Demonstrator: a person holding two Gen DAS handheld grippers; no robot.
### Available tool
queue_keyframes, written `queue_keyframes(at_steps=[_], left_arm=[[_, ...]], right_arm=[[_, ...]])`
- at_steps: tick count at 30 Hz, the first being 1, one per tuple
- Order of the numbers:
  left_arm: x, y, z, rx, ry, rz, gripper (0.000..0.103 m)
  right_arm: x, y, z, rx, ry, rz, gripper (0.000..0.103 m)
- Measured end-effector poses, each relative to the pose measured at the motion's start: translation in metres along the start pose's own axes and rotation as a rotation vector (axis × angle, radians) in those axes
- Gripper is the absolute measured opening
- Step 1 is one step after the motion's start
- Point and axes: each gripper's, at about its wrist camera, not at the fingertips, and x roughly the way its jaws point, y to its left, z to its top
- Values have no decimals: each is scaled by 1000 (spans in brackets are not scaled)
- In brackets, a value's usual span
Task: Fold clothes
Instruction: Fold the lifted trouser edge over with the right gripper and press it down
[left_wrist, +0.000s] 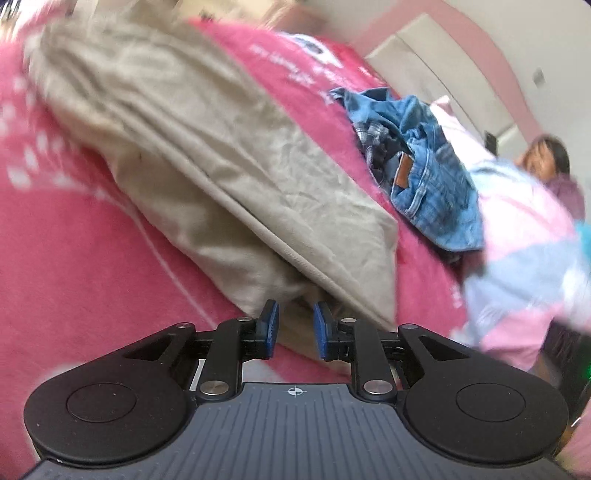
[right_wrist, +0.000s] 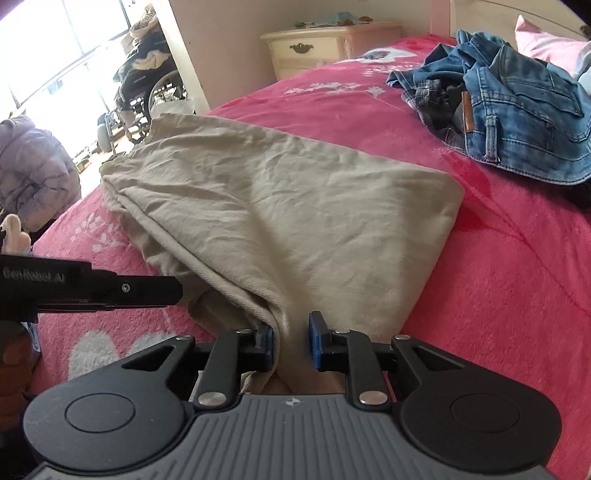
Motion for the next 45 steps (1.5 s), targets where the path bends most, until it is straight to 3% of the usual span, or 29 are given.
queue_keyframes(at_steps=[7,10,11,13,17,23,27,31,32,33,37,40,45], left_arm=[[28,29,7,-108,-37,25,21],[25,35,7,-130,-32,1,21],[23,35,7,-124,-27,-2,21],[17,37,8,-133,-11,-12,21],[-2,44,7,-156,24,1,23],[-49,42,15,-134,-61,-11,23],[-48,26,34,-56,-109,-61,23],[-33,9,43,35,-107,-86,23],[-28,6,44,65,-106,-92,23],[-22,4,45,93,-105,-96,23],[12,9,47,164,-56,-66,23],[28,18,40,225,-15,-6,21],[21,33,29,248,-23,-5,19]], right_arm=[[-6,20,-14,-219,-23,-38,21],[-5,30,-26,-346,-6,-57,29],[-9,30,-26,-356,2,-55,37],[-17,30,-26,-373,13,-49,42],[-45,21,-21,-367,3,-16,42],[-69,11,-2,-306,-64,58,41],[-55,22,11,-304,-72,92,41],[-29,43,0,-458,-11,-14,37],[-21,43,-5,-475,9,-36,22],[-13,42,-11,-503,30,-58,19],[2,53,-37,-717,22,-156,19],[1,54,-44,-783,-3,-160,19],[-1,56,-54,-893,-46,-167,19]])
